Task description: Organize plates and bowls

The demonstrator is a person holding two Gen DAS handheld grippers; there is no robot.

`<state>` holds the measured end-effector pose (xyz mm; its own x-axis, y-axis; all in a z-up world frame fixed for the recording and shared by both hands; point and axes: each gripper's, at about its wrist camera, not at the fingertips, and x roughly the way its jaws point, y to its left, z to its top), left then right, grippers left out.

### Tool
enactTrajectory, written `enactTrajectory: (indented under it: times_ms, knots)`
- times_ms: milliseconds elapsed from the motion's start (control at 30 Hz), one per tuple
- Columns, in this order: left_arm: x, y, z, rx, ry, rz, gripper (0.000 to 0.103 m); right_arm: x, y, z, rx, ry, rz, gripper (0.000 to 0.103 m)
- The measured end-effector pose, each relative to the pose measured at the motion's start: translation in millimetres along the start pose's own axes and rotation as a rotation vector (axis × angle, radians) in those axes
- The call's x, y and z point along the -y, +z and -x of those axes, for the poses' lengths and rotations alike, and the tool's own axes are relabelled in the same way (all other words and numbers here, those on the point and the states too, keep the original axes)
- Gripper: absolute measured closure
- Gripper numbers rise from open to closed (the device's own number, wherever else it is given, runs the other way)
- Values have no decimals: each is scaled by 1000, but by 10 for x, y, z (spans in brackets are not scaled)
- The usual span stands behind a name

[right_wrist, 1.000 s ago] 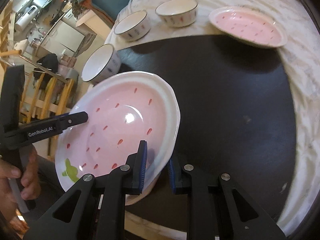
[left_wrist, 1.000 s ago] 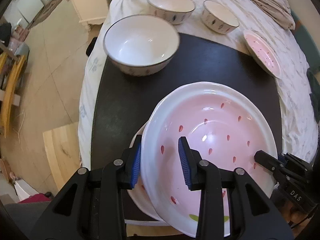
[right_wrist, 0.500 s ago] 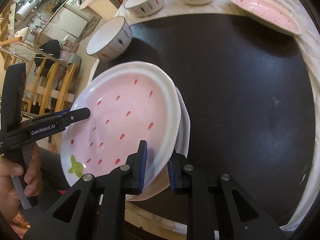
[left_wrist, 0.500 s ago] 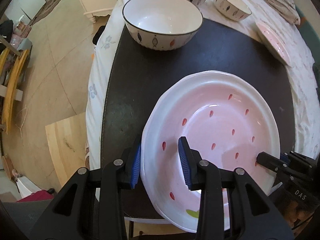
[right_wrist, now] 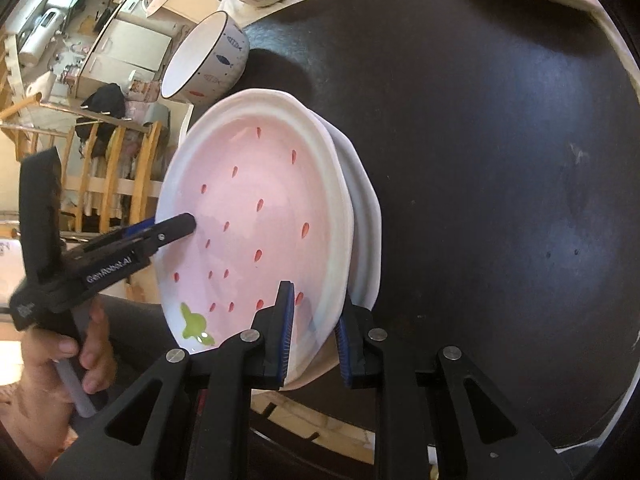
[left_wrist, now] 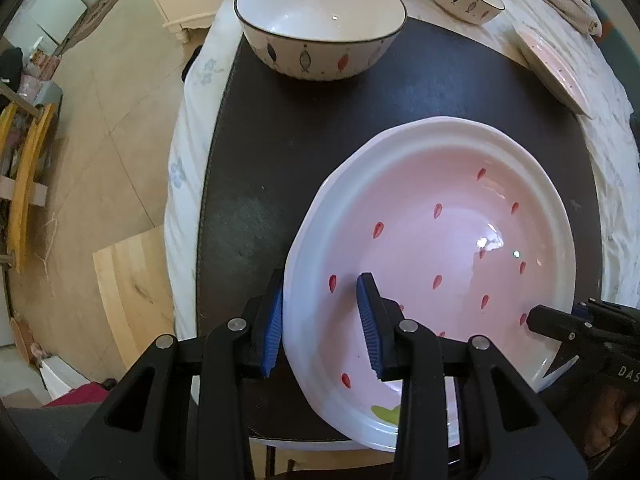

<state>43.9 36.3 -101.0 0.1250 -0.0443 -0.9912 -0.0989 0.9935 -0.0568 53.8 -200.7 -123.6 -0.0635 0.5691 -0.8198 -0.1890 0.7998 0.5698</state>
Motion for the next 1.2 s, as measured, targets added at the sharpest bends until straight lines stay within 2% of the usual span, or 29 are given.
enactTrajectory:
  times_ms: [200,300,367,467,500,533,600,700,800,867,900,1000,1067,1133,1200]
  knots:
    - [21,17,-10,4,40,-13,65,30,-26,18,-24,32,-33,80]
    - [19,4,-53,-16,25,-12,65,23,4,26,-51,40,-64,80]
    - [-7,0,-60,-21,13,1,65,2,14,77,-36,23,-47,79]
    - [-27,9,-48,-14,32,3,65,46,29,171,-17,58,-64,62]
    - [-28,14,-59,-14,29,8,65,58,30,204,-4,61,-67,49]
    - [-53,19,-69,-19,18,22,65,70,33,238,16,42,-71,44]
    - [-104,24,-89,-40,-8,47,65,105,43,288,38,43,-84,44]
    - [-112,15,-109,-46,-21,41,65,187,61,360,118,-37,-101,44]
    - [-143,9,-139,-62,-72,65,72,212,80,250,106,-5,-132,44]
    - [-150,32,-147,-71,-73,78,72,190,123,107,64,21,-152,49]
    - [-149,36,-151,-73,-72,80,72,140,128,41,45,29,-146,61]
    - [-114,46,-148,-65,-62,71,72,-43,105,-118,18,-34,-38,64]
    - [-69,56,-146,-44,-38,46,71,8,115,-210,-18,-49,-39,77]
    - [0,86,-157,-45,-51,39,71,30,142,-241,-26,-44,-49,77]
    - [135,114,-136,-33,-52,7,71,48,187,-202,2,-66,-59,77]
